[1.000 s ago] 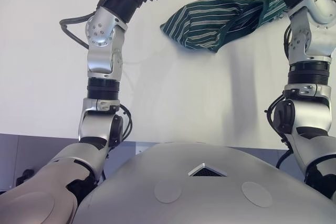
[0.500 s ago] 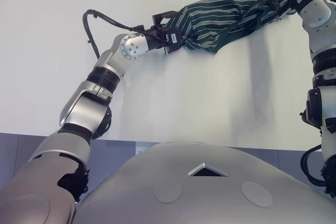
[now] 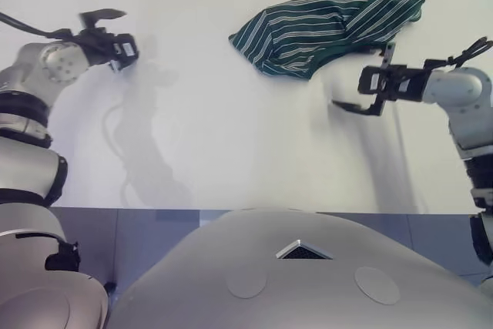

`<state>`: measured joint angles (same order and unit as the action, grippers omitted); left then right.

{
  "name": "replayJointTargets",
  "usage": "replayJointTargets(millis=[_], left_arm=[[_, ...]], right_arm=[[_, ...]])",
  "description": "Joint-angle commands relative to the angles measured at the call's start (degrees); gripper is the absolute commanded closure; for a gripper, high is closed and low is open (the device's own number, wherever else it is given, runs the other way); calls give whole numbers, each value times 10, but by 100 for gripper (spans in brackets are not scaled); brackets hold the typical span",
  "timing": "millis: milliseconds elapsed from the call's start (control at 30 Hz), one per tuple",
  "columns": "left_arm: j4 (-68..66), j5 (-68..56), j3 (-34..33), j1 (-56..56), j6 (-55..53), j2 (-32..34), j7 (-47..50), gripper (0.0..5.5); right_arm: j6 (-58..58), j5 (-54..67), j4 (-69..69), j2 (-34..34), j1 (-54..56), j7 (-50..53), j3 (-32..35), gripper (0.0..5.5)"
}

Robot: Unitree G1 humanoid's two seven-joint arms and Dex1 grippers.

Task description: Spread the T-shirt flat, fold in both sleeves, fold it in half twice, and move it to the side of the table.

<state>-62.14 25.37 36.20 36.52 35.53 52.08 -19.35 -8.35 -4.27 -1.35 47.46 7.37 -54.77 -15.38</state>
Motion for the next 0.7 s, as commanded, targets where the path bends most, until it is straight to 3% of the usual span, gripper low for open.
replayJointTargets(millis=[33,133,233,333,433,567,700], left_arm=[[-23,-28,-8,-105,12,-65,-95,118],[135,-294,-134,-120,-25,-140,-205,118],[320,-520,-225,-126,-177,-209,-243,118],[429,-609,-261,-124,-287,-262,-227,118],[478,-585,-253,-122,-342,-290,-210,118],[442,-402,-163,-98,-331,-282,-219,118],[378,-270,-120,-46,-351,-297,-190,118]], right_arm=[[47,36,48,-18,14,19,41,13],[64,46,29,-39,49,55,76,13],[76,42,14,-45,51,77,92,13],[91,36,7,-50,52,94,95,13],[106,28,15,-61,51,107,90,13],[122,20,35,-82,29,136,89,13],[123,9,31,-102,4,165,88,13]])
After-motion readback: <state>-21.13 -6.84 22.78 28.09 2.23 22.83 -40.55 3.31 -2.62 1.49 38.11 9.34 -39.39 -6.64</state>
